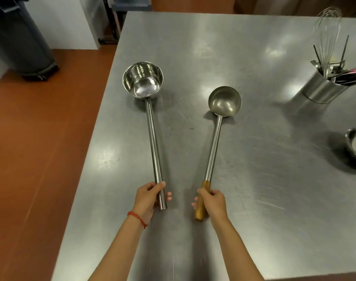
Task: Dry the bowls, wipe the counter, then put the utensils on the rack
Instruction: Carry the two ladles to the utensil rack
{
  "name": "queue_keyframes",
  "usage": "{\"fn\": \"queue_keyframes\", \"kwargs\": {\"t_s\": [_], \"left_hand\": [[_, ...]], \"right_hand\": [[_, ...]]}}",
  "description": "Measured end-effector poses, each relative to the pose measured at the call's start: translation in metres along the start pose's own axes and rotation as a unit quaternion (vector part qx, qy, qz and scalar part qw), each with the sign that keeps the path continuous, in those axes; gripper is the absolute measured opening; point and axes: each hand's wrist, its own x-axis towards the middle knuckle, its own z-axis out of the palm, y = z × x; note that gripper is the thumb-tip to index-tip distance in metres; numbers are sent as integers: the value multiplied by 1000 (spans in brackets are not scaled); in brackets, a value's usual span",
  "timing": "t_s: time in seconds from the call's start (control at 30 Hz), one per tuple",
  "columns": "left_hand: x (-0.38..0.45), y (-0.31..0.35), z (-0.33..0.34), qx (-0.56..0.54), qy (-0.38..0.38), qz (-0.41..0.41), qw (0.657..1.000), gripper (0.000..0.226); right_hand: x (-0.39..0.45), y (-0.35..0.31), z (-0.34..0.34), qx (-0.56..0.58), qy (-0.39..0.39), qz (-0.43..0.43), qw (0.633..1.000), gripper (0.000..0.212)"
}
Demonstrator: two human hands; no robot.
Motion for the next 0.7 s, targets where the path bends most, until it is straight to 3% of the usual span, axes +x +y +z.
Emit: {"fn": "queue_keyframes", "kwargs": {"t_s": [0.07,0.17,0.3,0.47,0.7], "left_hand": [[-3,3,1,-74,-25,-26,997,11],[-4,3,-1,-118,-55,-39,991,12],[-7,5,-2,-69,-36,-17,997,29],[-17,9,-2,10,-14,24,1000,32],[-53,-8,-4,3,-6,41,999,35]], "right_hand": [[-5,-4,-1,110,-24,45,993,10],[-8,-5,-1,114,-5,28,993,20],[-16,-8,-1,115,15,-9,993,38],[-28,-12,-7,92,12,-36,995,39],[-49,-7,-26,44,-38,-61,996,41]]}}
